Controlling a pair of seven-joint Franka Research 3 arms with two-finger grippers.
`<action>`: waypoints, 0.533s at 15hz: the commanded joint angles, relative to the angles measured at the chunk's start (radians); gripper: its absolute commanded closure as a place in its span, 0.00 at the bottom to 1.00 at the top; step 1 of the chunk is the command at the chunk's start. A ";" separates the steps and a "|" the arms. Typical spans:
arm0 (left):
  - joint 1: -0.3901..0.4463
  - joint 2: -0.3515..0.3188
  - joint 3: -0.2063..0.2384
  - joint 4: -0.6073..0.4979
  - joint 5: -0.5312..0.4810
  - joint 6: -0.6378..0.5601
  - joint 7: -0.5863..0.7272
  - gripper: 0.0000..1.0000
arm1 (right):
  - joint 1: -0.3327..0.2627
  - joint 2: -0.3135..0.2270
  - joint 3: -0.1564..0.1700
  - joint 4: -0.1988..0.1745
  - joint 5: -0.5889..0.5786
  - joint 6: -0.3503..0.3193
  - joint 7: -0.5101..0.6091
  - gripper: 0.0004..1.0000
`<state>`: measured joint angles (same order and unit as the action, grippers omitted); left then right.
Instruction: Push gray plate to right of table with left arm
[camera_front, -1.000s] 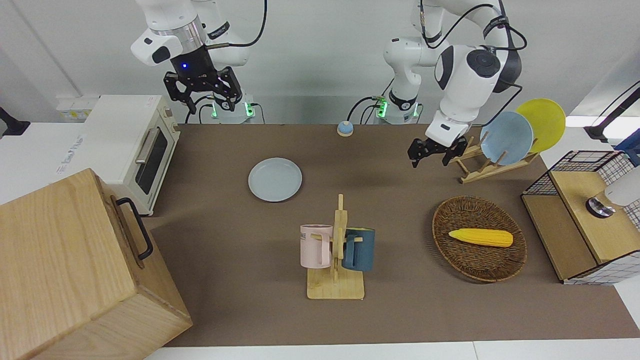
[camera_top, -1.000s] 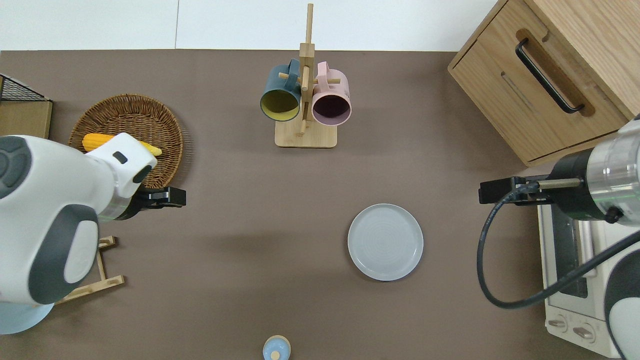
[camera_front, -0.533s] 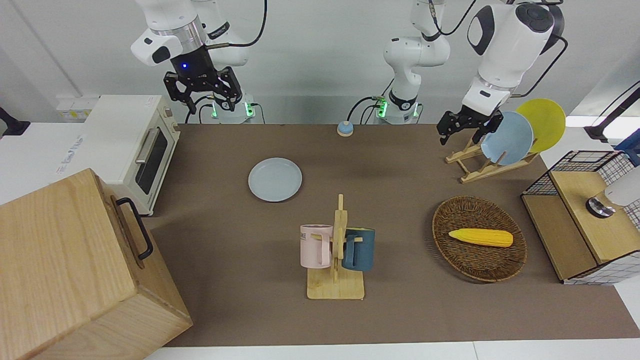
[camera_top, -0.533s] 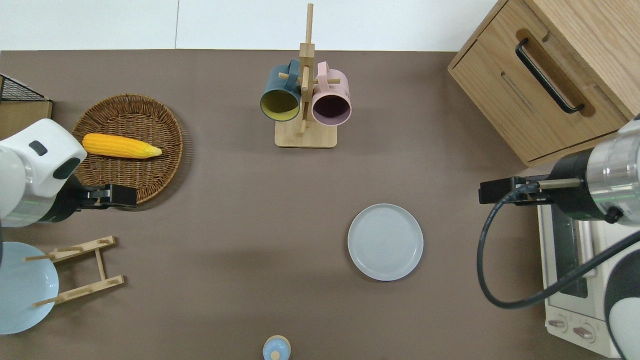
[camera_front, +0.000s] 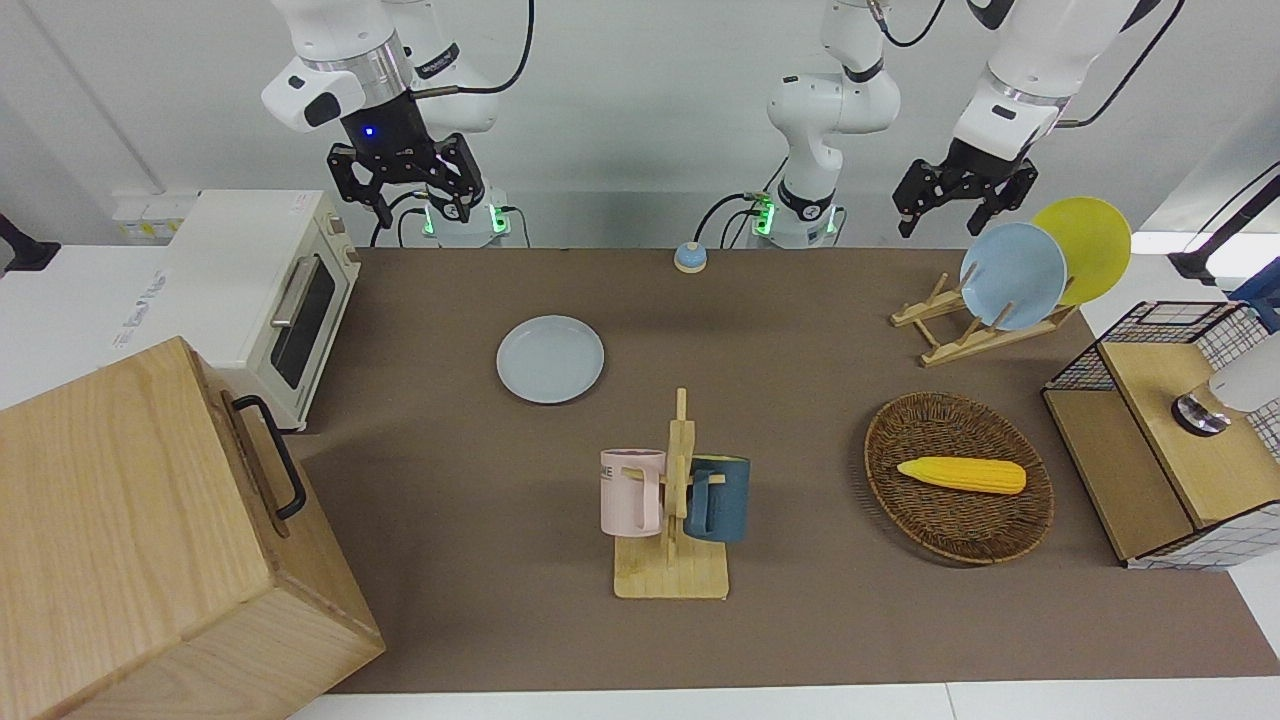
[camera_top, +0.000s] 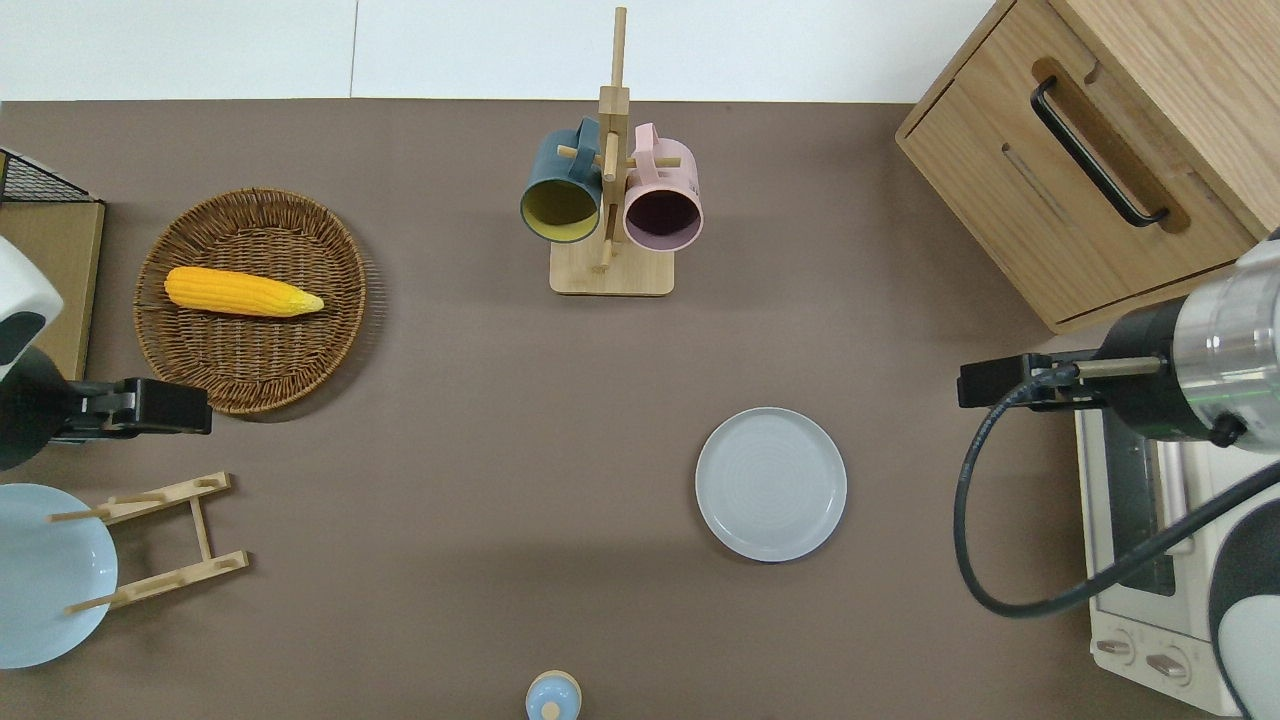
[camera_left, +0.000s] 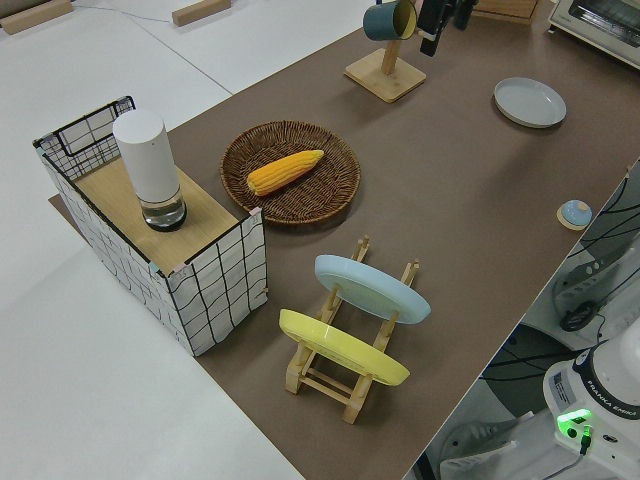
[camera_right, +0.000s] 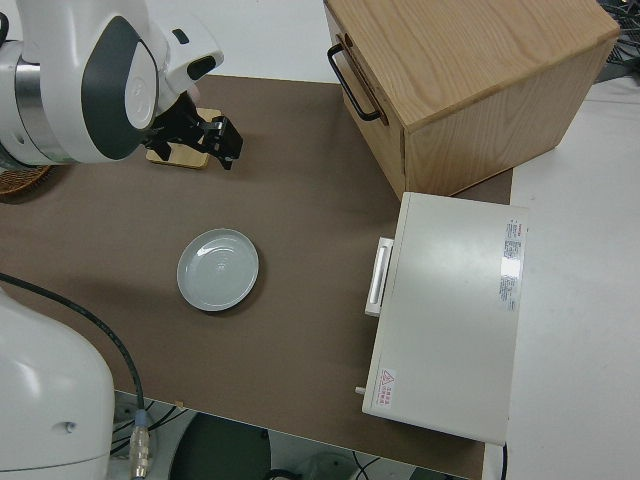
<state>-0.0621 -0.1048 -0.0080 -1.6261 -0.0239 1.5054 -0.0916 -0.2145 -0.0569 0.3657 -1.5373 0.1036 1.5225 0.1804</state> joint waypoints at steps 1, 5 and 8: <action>-0.012 0.011 0.013 0.045 0.015 -0.065 -0.049 0.01 | -0.006 0.006 0.004 0.014 0.016 -0.007 0.002 0.00; -0.015 0.011 0.011 0.045 0.013 -0.063 -0.045 0.01 | -0.006 0.006 0.004 0.014 0.016 -0.007 0.002 0.00; -0.012 0.011 0.013 0.045 0.013 -0.057 -0.043 0.01 | -0.006 0.005 0.004 0.014 0.016 -0.005 0.002 0.00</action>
<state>-0.0620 -0.1041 -0.0052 -1.6085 -0.0239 1.4715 -0.1202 -0.2145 -0.0569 0.3657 -1.5373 0.1036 1.5225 0.1804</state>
